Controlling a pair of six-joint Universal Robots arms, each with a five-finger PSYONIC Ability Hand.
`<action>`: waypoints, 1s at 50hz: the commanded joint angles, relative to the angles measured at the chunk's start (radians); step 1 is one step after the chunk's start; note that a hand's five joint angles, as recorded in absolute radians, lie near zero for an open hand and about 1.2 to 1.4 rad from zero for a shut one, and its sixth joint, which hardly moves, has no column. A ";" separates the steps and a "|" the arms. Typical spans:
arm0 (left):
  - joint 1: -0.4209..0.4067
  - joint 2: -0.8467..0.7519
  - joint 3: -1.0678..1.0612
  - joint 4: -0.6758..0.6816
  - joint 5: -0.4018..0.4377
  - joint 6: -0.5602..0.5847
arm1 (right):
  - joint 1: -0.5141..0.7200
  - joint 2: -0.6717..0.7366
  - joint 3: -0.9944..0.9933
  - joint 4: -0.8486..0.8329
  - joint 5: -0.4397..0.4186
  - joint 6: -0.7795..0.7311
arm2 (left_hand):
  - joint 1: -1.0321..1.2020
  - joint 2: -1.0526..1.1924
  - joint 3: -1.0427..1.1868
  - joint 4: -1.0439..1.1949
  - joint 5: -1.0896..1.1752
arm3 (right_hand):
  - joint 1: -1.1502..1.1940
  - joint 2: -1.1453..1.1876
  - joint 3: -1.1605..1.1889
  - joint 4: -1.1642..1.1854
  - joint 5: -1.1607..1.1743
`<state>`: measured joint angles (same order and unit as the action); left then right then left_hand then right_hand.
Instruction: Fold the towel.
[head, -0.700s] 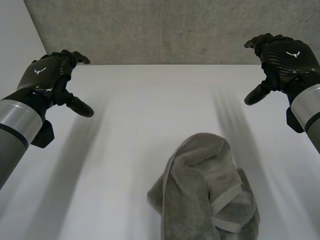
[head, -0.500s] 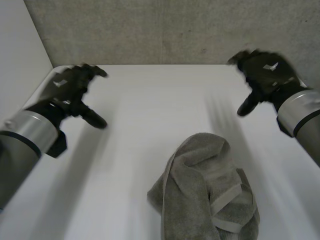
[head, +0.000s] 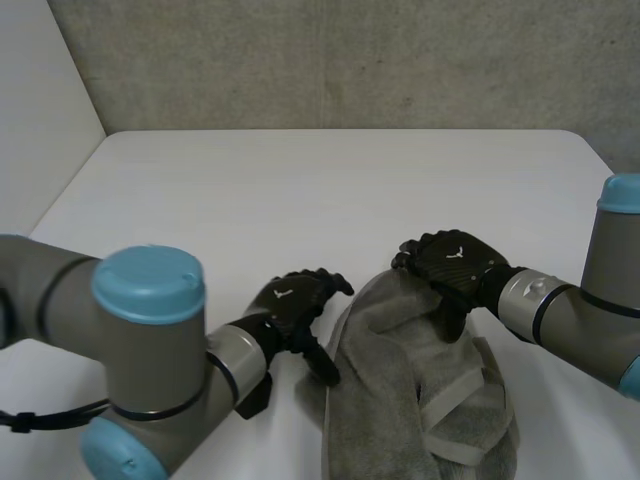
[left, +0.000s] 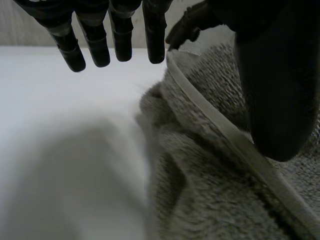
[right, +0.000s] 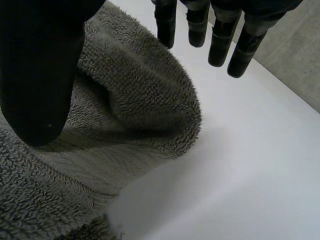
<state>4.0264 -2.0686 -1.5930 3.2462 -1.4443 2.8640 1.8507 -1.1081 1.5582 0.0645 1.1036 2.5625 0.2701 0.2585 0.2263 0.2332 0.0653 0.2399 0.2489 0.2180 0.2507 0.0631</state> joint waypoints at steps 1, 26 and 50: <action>-0.047 -0.081 0.064 -0.002 -0.050 -0.038 | -0.001 0.013 0.054 -0.095 -0.007 0.002 | -0.013 -0.001 -0.052 -0.059 0.018 | -0.065 -0.074 -0.043 -0.076 -0.063; -0.001 -0.053 0.209 0.007 -0.163 0.006 | 0.021 -0.128 -0.041 -0.173 -0.010 0.223 | 1.126 1.138 -0.052 -0.059 1.156 | 1.156 1.147 -0.043 -0.076 1.159; 0.198 0.226 0.046 -0.017 0.272 0.248 | 0.001 -0.380 0.144 -0.307 -0.159 0.408 | 0.834 0.846 -0.052 -0.059 0.864 | 1.156 1.147 -0.043 -0.076 1.159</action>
<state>4.2070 -1.8052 -1.3615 3.2325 -1.1725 3.0560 1.8605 -1.5182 1.5369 -0.2593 1.0245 3.1724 1.2683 1.2637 0.2263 0.2332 1.0895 1.2939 1.2704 0.2180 0.2507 1.1453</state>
